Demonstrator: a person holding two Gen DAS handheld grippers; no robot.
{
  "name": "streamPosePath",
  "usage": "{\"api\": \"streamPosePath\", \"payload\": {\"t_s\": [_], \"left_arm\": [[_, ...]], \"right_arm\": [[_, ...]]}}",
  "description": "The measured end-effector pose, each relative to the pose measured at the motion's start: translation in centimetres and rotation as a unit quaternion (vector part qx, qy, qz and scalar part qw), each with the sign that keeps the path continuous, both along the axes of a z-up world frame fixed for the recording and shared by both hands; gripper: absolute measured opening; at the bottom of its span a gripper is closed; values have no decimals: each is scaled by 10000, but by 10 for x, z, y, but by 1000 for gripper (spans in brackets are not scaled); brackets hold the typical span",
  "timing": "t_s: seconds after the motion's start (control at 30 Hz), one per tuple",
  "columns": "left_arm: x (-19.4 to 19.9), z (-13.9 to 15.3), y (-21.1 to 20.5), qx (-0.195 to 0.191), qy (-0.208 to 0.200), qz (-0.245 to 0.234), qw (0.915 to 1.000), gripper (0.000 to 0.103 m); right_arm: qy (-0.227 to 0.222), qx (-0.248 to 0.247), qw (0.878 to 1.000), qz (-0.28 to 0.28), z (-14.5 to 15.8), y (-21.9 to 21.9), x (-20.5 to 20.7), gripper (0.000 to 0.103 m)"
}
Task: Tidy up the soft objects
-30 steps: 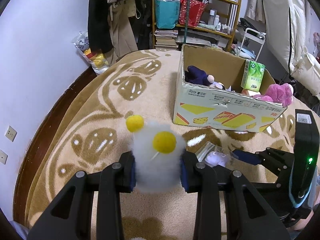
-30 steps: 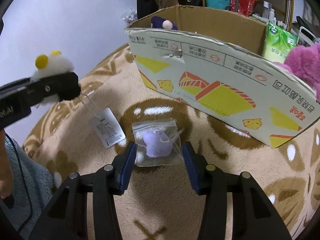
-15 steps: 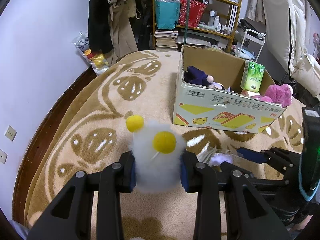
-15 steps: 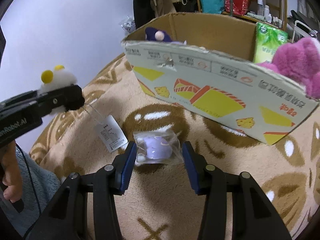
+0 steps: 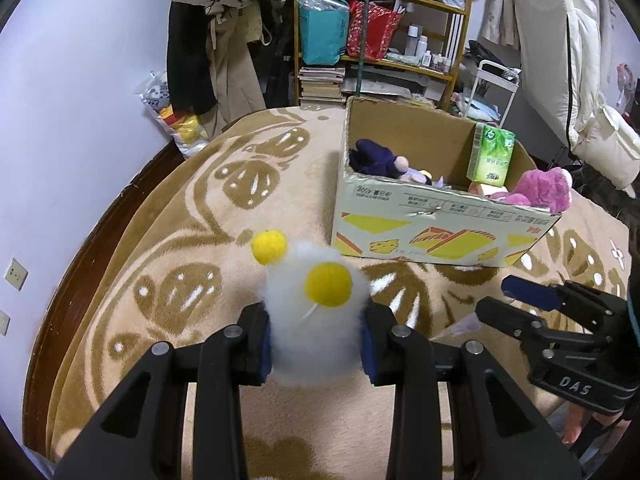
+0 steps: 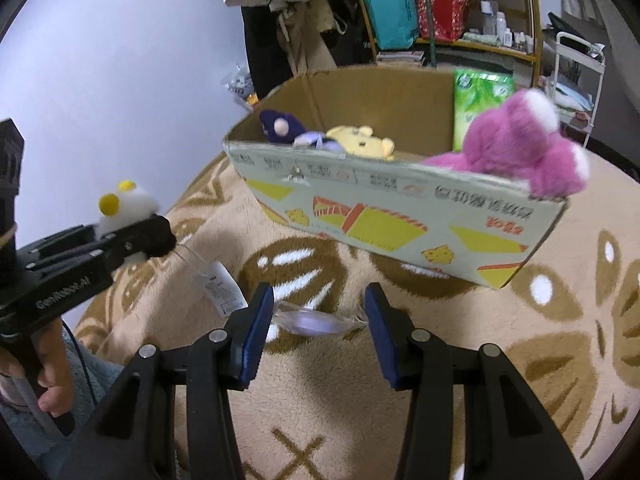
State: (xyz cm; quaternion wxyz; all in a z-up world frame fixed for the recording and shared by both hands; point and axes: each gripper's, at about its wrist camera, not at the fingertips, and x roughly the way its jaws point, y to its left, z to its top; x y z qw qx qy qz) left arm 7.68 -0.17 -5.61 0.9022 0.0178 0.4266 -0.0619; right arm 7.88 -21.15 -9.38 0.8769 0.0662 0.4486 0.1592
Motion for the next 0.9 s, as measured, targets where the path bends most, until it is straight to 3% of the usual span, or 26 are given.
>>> {"api": "streamPosePath", "payload": {"t_s": [0.53,0.7,0.9], "left_arm": [[0,8,-7,3,-134,-52,9999,33],[-2,22,-17,70,-371,-180,9991,32],[13,46,-27,-107,-622,-283,9976,32]], "right_arm": [[-440,275,9985,-192,40,-15,-13,50],[-712,403,9963,-267,60,-22,-16,50],[-1066,495,9923,-393,84,-32,-16,50]]}}
